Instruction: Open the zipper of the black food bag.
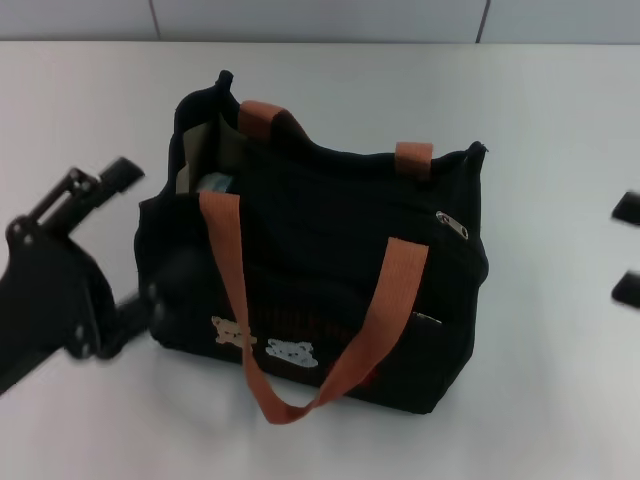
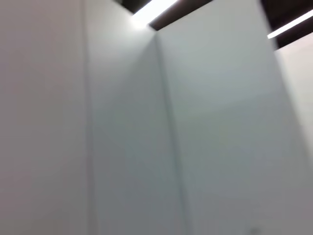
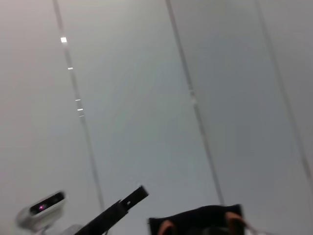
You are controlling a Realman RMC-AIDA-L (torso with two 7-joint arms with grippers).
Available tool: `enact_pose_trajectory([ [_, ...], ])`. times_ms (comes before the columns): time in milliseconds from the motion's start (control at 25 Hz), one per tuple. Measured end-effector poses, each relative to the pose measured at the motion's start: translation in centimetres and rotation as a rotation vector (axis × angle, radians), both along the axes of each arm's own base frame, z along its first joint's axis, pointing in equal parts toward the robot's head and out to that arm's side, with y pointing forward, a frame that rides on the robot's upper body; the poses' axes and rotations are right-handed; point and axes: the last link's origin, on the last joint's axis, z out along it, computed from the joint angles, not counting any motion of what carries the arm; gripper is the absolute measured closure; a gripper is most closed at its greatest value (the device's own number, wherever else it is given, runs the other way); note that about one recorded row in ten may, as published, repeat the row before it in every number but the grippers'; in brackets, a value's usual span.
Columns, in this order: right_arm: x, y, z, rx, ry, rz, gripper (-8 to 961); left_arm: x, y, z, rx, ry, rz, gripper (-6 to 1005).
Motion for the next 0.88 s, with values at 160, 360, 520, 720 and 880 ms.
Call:
enact_pose_trajectory([
  [160, -0.8, -0.4, -1.1, -0.08, -0.034, 0.092, 151, 0.4, -0.7, 0.3, -0.202, 0.057, -0.125, 297],
  [360, -1.8, -0.7, -2.8, -0.203, -0.082, 0.198, 151, 1.0, -0.6, -0.2, -0.413, 0.127, -0.187, 183],
  [520, -2.2, -0.3, -3.4, -0.231, -0.101, 0.22, 151, 1.0, -0.4, -0.7, -0.446, 0.153, -0.187, 187],
  [720, -2.2, -0.2, -3.6, -0.221, -0.102, 0.214, 151, 1.3, -0.2, -0.8, -0.457, 0.156, -0.2, 187],
  [880, -2.3, 0.0, -3.7, -0.212, -0.103, 0.21, 151, 1.5, -0.1, -0.9, -0.461, 0.153, -0.205, 187],
])
